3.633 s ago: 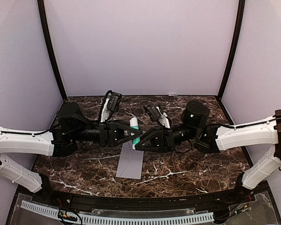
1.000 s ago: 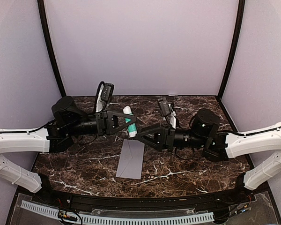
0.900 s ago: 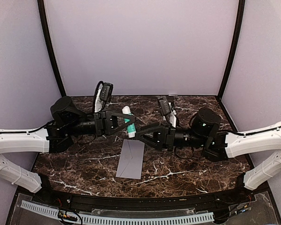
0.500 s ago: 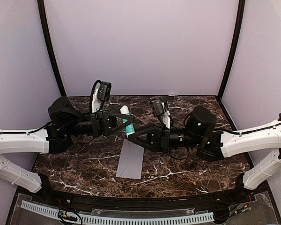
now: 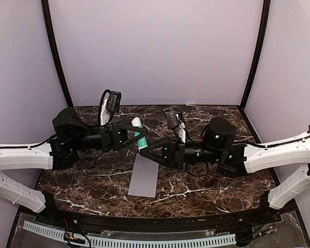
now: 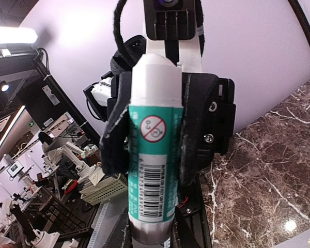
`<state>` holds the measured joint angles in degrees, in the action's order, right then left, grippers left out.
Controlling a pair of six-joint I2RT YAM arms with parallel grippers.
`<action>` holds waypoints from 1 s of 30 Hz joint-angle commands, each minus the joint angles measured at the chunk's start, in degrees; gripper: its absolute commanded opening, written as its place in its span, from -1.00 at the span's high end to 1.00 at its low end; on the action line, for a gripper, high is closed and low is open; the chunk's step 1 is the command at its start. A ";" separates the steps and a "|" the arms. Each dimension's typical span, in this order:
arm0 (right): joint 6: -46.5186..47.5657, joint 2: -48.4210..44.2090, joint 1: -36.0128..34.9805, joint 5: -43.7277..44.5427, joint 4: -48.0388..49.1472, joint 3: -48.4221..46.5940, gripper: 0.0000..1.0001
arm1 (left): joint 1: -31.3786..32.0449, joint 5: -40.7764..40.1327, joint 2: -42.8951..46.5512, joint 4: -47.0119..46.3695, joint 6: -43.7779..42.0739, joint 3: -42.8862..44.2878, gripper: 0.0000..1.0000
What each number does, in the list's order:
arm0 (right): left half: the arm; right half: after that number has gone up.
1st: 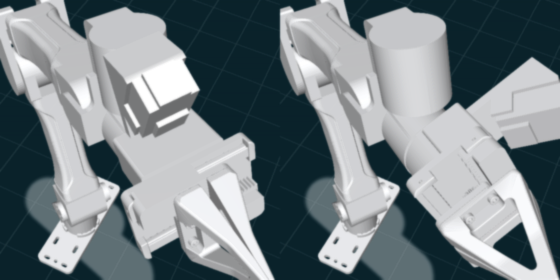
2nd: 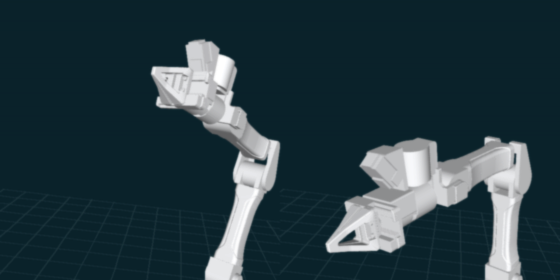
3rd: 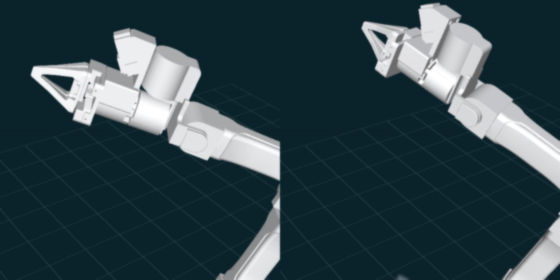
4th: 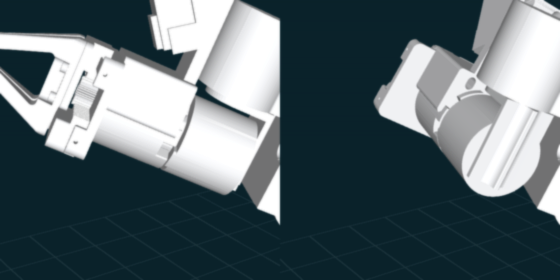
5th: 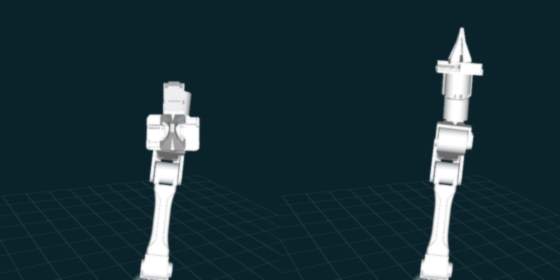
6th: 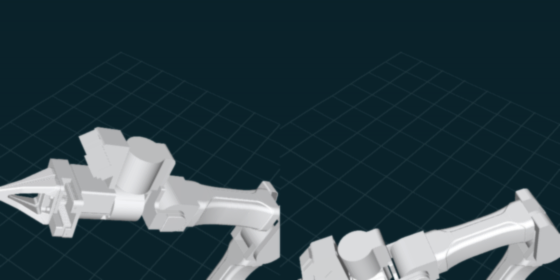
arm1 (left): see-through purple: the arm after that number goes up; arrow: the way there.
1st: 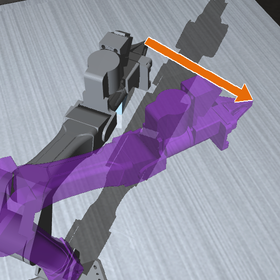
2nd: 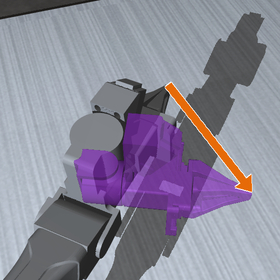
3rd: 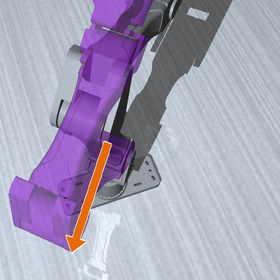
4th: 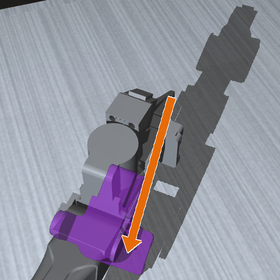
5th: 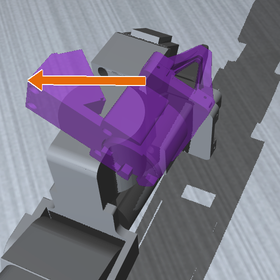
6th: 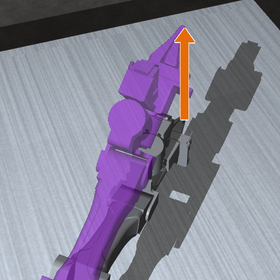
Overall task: Place the letter into the envelope and seal it
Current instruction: Screw the solid glue.
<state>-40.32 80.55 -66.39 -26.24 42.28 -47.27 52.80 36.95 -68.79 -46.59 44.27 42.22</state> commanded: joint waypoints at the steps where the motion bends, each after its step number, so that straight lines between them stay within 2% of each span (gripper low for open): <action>1: 3.80 -2.07 -0.55 8.14 -8.46 -3.17 0.92 | 0.02 -3.19 2.63 6.06 -4.94 -0.47 1.00; 8: 9.65 -0.45 -1.35 24.65 -32.47 -14.32 0.92 | 0.00 -13.32 3.07 20.68 -11.86 1.47 1.00; 14: 12.25 6.06 -2.60 37.14 -46.33 -24.65 0.88 | 0.03 -20.32 2.16 24.40 -11.29 1.65 1.00; 21: 15.26 15.45 -4.07 46.22 -56.44 -35.61 0.92 | 0.02 -23.85 0.41 24.04 -7.38 1.26 1.00; 30: 13.60 18.66 -4.39 49.25 -58.14 -38.58 0.92 | 0.03 -24.67 -1.67 20.86 -1.94 -0.72 1.00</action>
<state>-26.00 98.48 -71.20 18.26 -20.18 -83.07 50.94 6.44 -70.43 -22.65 38.68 42.50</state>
